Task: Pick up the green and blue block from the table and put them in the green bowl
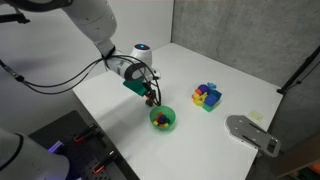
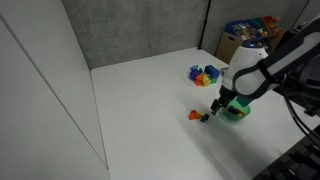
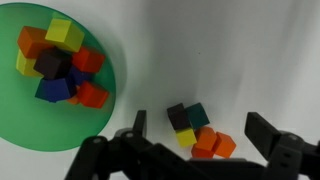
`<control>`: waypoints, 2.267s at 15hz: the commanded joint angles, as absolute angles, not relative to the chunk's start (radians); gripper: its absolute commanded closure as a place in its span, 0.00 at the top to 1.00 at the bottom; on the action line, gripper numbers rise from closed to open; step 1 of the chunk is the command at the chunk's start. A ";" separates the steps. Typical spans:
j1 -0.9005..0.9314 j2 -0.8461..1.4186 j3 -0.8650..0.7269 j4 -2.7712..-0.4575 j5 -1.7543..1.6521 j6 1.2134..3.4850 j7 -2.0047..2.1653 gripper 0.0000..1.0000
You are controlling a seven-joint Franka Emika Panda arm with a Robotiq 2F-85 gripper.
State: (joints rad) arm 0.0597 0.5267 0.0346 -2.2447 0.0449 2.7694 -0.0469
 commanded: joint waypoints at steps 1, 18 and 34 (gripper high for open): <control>0.057 0.593 0.042 -2.233 0.015 2.873 -0.053 1.00; 0.078 0.816 0.029 -2.091 -0.079 3.002 -0.089 1.00; 0.083 0.839 0.027 -2.028 -0.073 3.007 -0.083 0.31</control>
State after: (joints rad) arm 0.0779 0.8605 0.0388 -2.0359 -0.0580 3.0343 -0.0844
